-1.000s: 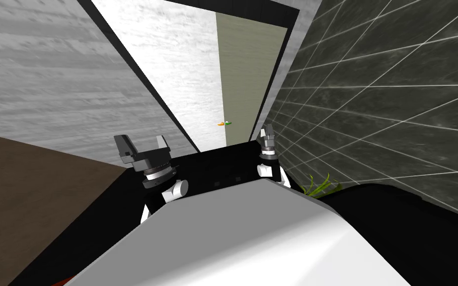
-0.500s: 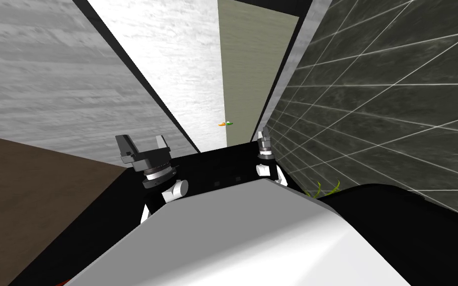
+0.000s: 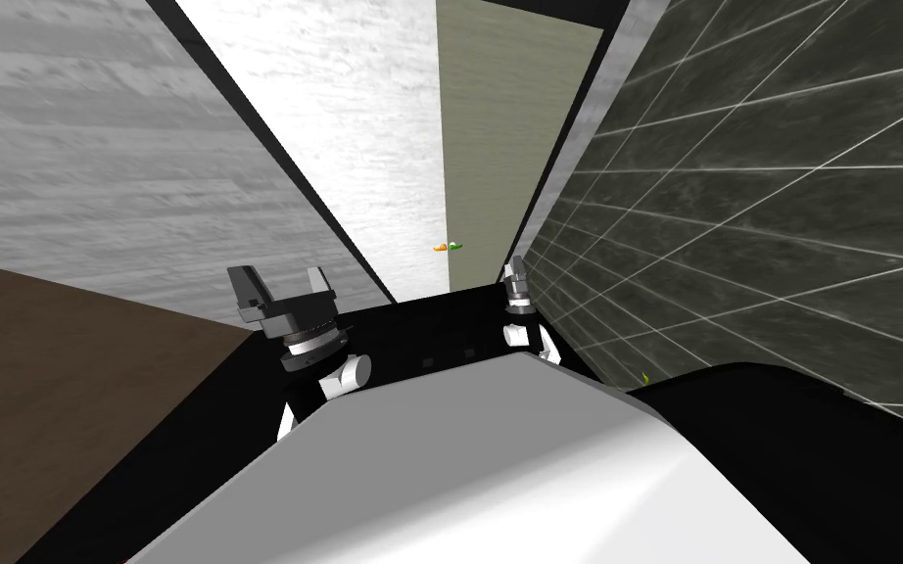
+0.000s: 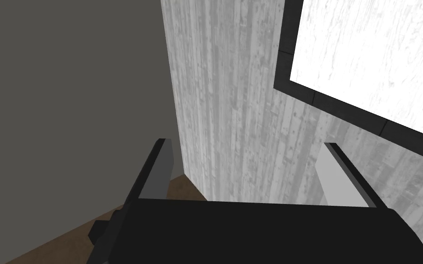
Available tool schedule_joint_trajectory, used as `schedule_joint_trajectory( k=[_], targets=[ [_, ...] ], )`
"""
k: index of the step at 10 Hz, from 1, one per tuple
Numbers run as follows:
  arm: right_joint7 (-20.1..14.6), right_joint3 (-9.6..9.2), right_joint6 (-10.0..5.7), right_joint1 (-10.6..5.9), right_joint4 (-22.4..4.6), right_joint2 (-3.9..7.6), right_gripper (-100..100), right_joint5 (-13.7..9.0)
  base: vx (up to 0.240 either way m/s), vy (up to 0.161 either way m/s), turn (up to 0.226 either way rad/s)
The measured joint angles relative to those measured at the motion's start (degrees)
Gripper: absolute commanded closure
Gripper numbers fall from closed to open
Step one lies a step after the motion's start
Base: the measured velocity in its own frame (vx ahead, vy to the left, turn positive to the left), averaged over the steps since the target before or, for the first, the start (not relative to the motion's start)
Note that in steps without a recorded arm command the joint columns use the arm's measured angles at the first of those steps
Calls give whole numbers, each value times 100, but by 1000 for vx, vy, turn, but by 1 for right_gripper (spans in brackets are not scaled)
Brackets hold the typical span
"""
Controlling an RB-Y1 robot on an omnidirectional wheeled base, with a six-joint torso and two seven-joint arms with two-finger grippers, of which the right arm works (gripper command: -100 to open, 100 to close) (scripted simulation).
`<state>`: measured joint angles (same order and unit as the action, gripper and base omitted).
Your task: Pull the door open
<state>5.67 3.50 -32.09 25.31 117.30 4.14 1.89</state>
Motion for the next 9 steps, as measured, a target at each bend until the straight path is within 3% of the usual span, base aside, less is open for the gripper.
schedule_joint_trajectory(
  k=[9],
  targets=[
    [-206,18,-214,-357,-1162,167,-100,-134,98,0,41]
  ],
)
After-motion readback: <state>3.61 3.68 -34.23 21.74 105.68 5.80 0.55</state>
